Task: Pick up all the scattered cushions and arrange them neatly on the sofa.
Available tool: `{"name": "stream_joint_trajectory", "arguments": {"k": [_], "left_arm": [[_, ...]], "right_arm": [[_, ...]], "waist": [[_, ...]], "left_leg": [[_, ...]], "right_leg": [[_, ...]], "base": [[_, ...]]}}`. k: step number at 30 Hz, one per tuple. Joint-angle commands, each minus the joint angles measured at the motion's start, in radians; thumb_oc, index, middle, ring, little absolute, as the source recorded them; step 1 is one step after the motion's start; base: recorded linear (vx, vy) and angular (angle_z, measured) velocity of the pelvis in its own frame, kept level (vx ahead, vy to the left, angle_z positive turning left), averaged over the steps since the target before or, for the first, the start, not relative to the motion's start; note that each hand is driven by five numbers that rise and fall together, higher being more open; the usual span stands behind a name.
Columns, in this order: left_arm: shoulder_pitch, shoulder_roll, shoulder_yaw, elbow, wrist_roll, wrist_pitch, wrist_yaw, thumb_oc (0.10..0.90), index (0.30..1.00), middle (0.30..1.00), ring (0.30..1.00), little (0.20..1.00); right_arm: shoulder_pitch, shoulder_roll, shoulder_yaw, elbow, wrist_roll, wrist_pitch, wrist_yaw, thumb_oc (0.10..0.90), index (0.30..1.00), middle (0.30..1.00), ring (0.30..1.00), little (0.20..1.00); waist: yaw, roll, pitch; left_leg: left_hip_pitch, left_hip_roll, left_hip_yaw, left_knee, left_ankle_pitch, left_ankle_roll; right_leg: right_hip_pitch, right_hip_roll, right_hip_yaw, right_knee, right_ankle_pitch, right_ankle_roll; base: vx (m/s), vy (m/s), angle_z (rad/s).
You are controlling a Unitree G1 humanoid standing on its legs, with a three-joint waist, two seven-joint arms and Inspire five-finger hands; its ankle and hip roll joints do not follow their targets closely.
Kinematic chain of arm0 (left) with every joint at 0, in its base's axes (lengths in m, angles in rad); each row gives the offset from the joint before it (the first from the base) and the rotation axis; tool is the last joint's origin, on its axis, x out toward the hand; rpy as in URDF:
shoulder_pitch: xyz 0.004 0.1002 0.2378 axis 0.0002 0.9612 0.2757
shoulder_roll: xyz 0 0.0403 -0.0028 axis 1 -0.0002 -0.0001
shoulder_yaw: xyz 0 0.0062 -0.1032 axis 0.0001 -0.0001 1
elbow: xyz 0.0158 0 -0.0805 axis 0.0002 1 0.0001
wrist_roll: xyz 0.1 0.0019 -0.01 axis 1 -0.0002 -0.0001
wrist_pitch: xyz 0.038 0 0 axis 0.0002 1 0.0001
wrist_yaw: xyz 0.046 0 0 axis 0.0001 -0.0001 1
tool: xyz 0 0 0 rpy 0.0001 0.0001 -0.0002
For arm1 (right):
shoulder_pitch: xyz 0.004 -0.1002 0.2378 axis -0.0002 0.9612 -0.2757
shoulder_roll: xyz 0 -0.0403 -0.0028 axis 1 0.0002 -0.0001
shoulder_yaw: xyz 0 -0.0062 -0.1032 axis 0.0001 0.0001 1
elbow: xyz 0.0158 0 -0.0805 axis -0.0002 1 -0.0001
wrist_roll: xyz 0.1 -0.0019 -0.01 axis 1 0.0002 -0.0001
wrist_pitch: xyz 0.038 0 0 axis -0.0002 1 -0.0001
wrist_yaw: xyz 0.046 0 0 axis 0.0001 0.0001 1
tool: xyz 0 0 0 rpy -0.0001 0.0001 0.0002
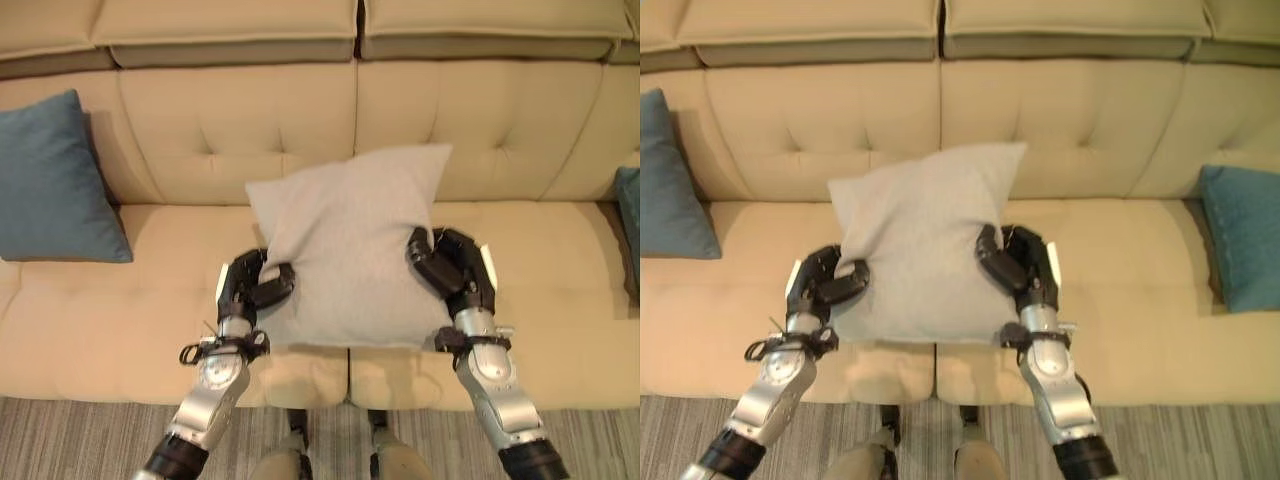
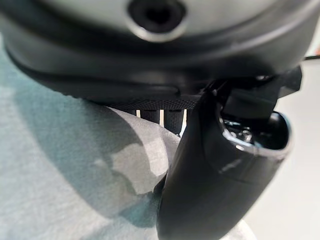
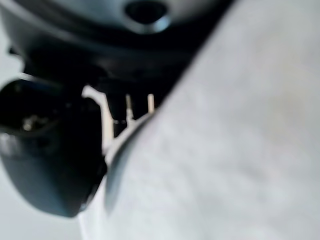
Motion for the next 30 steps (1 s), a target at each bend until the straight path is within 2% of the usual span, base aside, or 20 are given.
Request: {"name": "stream_joint_trajectory", "arguments": {"k": [1, 3, 5, 6, 10, 11, 12, 16, 18, 19, 20, 23, 24, 30], "left_arm": [[-0.28, -0.03, -0.065, -0.135, 0.117, -0.241, 0.014, 0.4, 0.3, 0.3, 0.3, 0.3], [-0.432, -0.023, -0.078, -0.086, 0.186, -0.262, 0.102, 0.4, 0.3, 0.3, 0.3, 0.3], [-0.474, -0.018, -0.083, -0.071, 0.209, -0.269, 0.128, 0.4, 0.3, 0.3, 0.3, 0.3], [-0.555, -0.001, -0.1, -0.022, 0.257, -0.266, 0.175, 0.4, 0.3, 0.3, 0.3, 0.3], [-0.742, 0.02, -0.141, 0.116, 0.296, -0.257, 0.247, 0.4, 0.3, 0.3, 0.3, 0.3], [-0.748, 0.02, -0.14, 0.121, 0.295, -0.259, 0.248, 0.4, 0.3, 0.3, 0.3, 0.3], [-0.838, 0.029, -0.163, 0.221, 0.279, -0.253, 0.26, 0.4, 0.3, 0.3, 0.3, 0.3], [-1.021, 0.068, -0.204, 0.462, 0.188, -0.243, 0.239, 0.4, 0.3, 0.3, 0.3, 0.3], [-1.058, 0.083, -0.21, 0.508, 0.164, -0.246, 0.228, 0.4, 0.3, 0.3, 0.3, 0.3], [-1.112, 0.094, -0.23, 0.612, 0.081, -0.236, 0.173, 0.8, 0.9, 0.9, 0.9, 0.9], [-1.138, 0.108, -0.241, 0.655, 0.044, -0.233, 0.138, 0.8, 0.9, 0.9, 0.9, 0.9], [-1.16, 0.154, -0.252, 0.693, 0.011, -0.227, 0.094, 0.8, 0.9, 0.9, 0.9, 0.9], [-1.118, 0.159, -0.236, 0.679, -0.03, -0.225, 0.065, 0.8, 0.9, 0.9, 0.9, 0.9], [-0.977, 0.135, -0.213, 0.633, -0.06, -0.217, 0.006, 0.8, 0.9, 0.9, 0.9, 0.9]], "right_arm": [[-0.214, 0.025, 0.061, -0.12, -0.101, -0.187, -0.036, 0.4, 0.3, 0.3, 0.3, 0.3], [-0.352, -0.027, 0.065, -0.079, -0.227, -0.188, -0.139, 0.4, 0.3, 0.3, 0.3, 0.3], [-0.393, -0.051, 0.066, -0.068, -0.267, -0.186, -0.168, 0.4, 0.3, 0.3, 0.3, 0.3], [-0.48, -0.101, 0.07, -0.031, -0.334, -0.173, -0.228, 0.4, 0.3, 0.3, 0.3, 0.3], [-0.692, -0.167, 0.117, 0.101, -0.404, -0.134, -0.331, 0.4, 0.3, 0.3, 0.3, 0.3], [-0.7, -0.168, 0.119, 0.106, -0.404, -0.136, -0.333, 0.4, 0.3, 0.3, 0.3, 0.3], [-0.812, -0.192, 0.159, 0.207, -0.413, -0.111, -0.376, 0.4, 0.3, 0.3, 0.3, 0.3], [-1.027, -0.194, 0.246, 0.448, -0.349, -0.073, -0.413, 0.4, 0.3, 0.3, 0.3, 0.3], [-1.067, -0.194, 0.266, 0.498, -0.328, -0.068, -0.411, 0.4, 0.3, 0.3, 0.3, 0.3], [-1.136, -0.186, 0.314, 0.603, -0.289, -0.041, -0.389, 0.634, 0.651, 0.651, 0.651, 0.651], [-1.168, -0.19, 0.338, 0.646, -0.275, -0.035, -0.375, 0.8, 0.9, 0.9, 0.9, 0.9], [-1.202, -0.201, 0.371, 0.702, -0.242, -0.02, -0.343, 0.8, 0.9, 0.9, 0.9, 0.9], [-1.189, -0.216, 0.388, 0.701, -0.243, 0.007, -0.311, 0.8, 0.9, 0.9, 0.9, 0.9], [-1.094, -0.264, 0.377, 0.682, -0.26, 0.028, -0.274, 0.8, 0.9, 0.9, 0.9, 0.9]], "waist": [[0.012, -0.009, -0.105], [0.013, -0.004, -0.096], [0.013, -0.002, -0.092], [0.015, -0.001, -0.086], [0.02, 0.004, -0.072], [0.02, 0.006, -0.07], [0.025, 0.005, -0.065], [0.029, 0.012, -0.041], [0.029, 0.013, -0.037], [0.028, 0.017, -0.026], [0.029, 0.02, -0.021], [0.028, 0.026, -0.012], [0.028, 0.025, -0.004], [0.023, 0.022, 0.014]], "left_leg": [[0.029, 0.012, -0.007, 0.003, -0.13, -0.026], [-0.008, 0.009, -0.015, 0.003, -0.114, -0.035], [-0.02, 0.007, -0.02, 0.003, -0.111, -0.038], [-0.037, 0.003, -0.025, 0.003, -0.105, -0.043], [-0.076, 0.003, -0.034, 0.003, -0.096, -0.053], [-0.082, 0.004, -0.034, 0.003, -0.091, -0.053], [-0.096, 0.004, -0.038, 0.003, -0.084, -0.057], [-0.131, 0.006, -0.043, 0.003, -0.075, -0.066], [-0.141, 0.008, -0.045, 0.003, -0.067, -0.067], [-0.149, 0.009, -0.044, 0.003, -0.065, -0.071], [-0.156, 0.01, -0.044, 0.003, -0.06, -0.074], [-0.169, 0.012, -0.045, 0.003, -0.05, -0.077], [-0.171, 0.012, -0.046, 0.003, -0.047, -0.079], [-0.163, 0.016, -0.049, 0.003, -0.044, -0.085]], "right_leg": [[0.025, -0.016, -0.019, 0.065, -0.134, 0.045], [-0.013, -0.018, -0.026, 0.078, -0.131, 0.047], [-0.025, -0.019, -0.029, 0.083, -0.131, 0.047], [-0.043, -0.02, -0.033, 0.093, -0.13, 0.051], [-0.091, -0.024, -0.034, 0.116, -0.132, 0.054], [-0.097, -0.023, -0.034, 0.115, -0.126, 0.053], [-0.111, -0.023, -0.034, 0.117, -0.124, 0.055], [-0.145, -0.019, -0.031, 0.12, -0.115, 0.056], [-0.153, -0.018, -0.03, 0.117, -0.107, 0.056], [-0.163, -0.015, -0.028, 0.117, -0.106, 0.057], [-0.167, -0.014, -0.027, 0.114, -0.103, 0.057], [-0.178, -0.012, -0.028, 0.111, -0.094, 0.056], [-0.175, -0.01, -0.03, 0.11, -0.096, 0.055], [-0.165, -0.007, -0.036, 0.118, -0.104, 0.05]], "base": [[-0.05, 0.008, -0.02], [-0.05, 0.0, 0.03], [-0.03, -0.004, 0.09], [-0.04, -0.004, 0.11], [-0.03, -0.007, 0.12], [-0.03, -0.019, 0.06], [-0.05, -0.018, 0.03], [-0.01, -0.006, 0.0], [-0.04, -0.01, 0.03], [-0.04, -0.006, 0.03], [-0.04, -0.006, 0.04], [-0.03, -0.008, 0.05], [0.0, 0.0, 0.0], [-0.01, -0.011, -0.03]]}}
